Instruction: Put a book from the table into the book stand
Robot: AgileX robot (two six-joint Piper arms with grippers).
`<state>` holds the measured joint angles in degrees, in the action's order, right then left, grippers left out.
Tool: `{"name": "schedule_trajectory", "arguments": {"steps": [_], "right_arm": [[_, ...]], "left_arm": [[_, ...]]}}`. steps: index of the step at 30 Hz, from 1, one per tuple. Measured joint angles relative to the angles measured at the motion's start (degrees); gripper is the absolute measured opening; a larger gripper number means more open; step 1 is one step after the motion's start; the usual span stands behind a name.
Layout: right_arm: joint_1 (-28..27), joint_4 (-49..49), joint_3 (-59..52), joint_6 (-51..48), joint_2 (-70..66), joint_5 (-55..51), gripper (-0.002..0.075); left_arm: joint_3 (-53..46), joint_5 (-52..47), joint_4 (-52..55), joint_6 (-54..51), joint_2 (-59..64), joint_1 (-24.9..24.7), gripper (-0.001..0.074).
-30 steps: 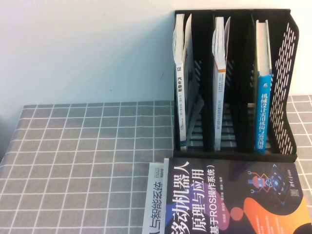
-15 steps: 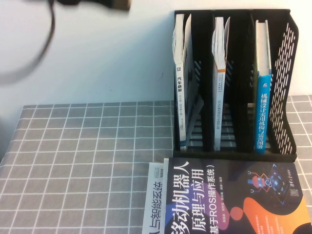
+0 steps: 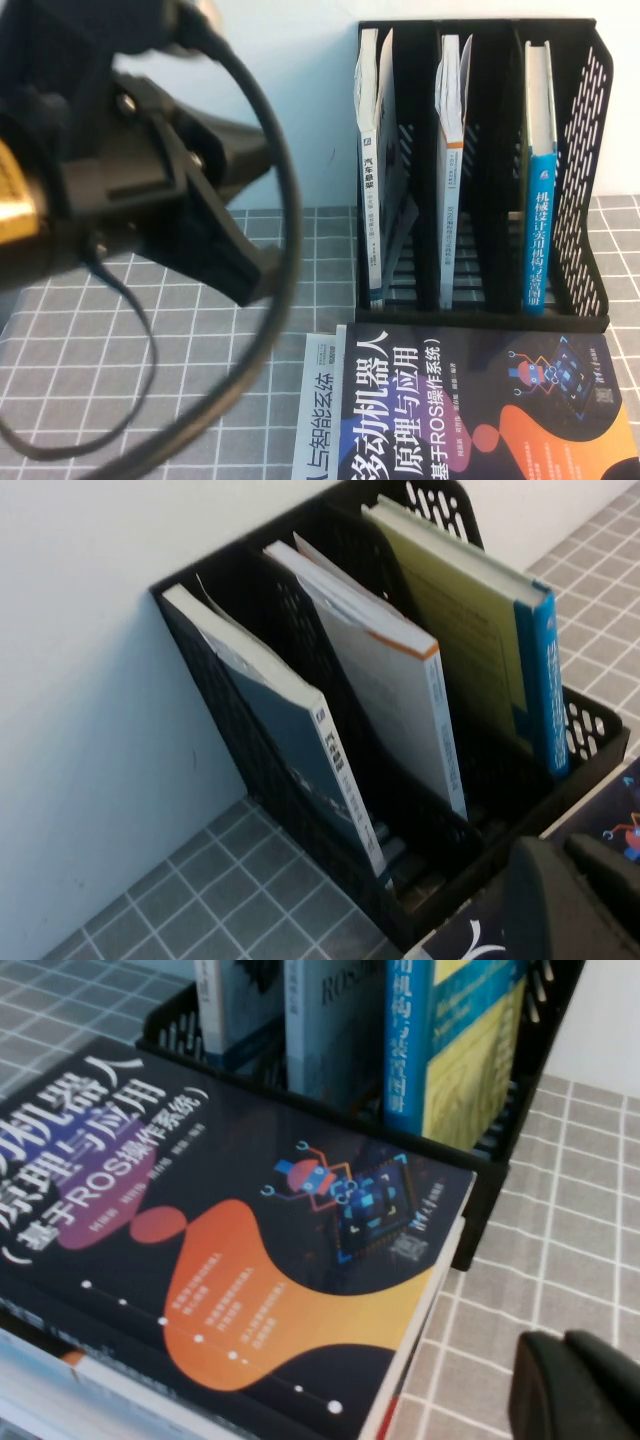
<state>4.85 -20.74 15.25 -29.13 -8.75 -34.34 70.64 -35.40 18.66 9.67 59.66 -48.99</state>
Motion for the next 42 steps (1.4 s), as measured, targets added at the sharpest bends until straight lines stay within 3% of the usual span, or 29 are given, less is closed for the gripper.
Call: {"name": "schedule_trajectory", "arguments": {"steps": [16, 23, 28, 35, 42], "right_arm": [[0.0, -2.3, -0.1, 0.0, 0.0, -0.1, -0.0003], [0.0, -2.7, -0.1, 0.0, 0.0, -0.1, -0.0003], [0.0, -2.7, -0.1, 0.0, 0.0, -0.1, -0.0003], [0.0, -2.7, -0.1, 0.0, 0.0, -0.1, -0.0003], [0.0, -2.7, -0.1, 0.0, 0.0, -0.1, -0.0003]], "left_arm": [[-2.7, -0.5, 0.2, 0.0, 8.4, 0.0, -0.0001], [-9.0, -4.2, 5.1, 0.6, 1.0, 0.9, -0.0001], [-19.0, 1.3, 6.1, 2.7, -10.5, 8.1, -0.0001], [-39.5, 18.2, 6.6, 10.2, -29.3, 25.6, -0.0002], [-57.2, 22.9, 5.2, 19.1, -45.2, 37.1, -0.0002]]}}
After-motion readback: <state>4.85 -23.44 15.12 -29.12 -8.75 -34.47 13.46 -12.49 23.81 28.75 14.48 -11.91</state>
